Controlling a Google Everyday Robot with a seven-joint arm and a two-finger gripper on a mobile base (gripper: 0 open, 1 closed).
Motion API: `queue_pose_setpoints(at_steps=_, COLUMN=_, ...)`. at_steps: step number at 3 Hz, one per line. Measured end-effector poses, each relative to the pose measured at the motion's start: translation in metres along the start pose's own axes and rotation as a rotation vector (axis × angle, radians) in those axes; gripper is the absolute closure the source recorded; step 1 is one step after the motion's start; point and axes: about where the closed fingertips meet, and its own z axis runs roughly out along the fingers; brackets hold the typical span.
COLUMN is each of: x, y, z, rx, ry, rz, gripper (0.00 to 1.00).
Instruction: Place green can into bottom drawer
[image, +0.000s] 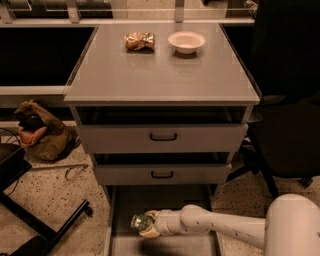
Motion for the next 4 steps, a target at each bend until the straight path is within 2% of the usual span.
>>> queue_pose_setpoints(at_steps=1, x=0.033, y=-0.024, z=0.026, rx=0.007, ry=-0.001, rz=0.027, gripper=1.00)
queue_pose_setpoints(at_steps=2, x=0.072, y=-0.036, z=0.050, rx=0.026, ry=0.019, rz=0.063, gripper=1.00)
queue_pose_setpoints(at_steps=3, x=0.103, y=-0.036, z=0.063, rx=0.046, ry=0.044, rz=0.098, gripper=1.00)
queue_pose_setpoints(at_steps=4, x=0.115, y=-0.036, z=0.066, rx=0.048, ry=0.064, rz=0.118, gripper=1.00)
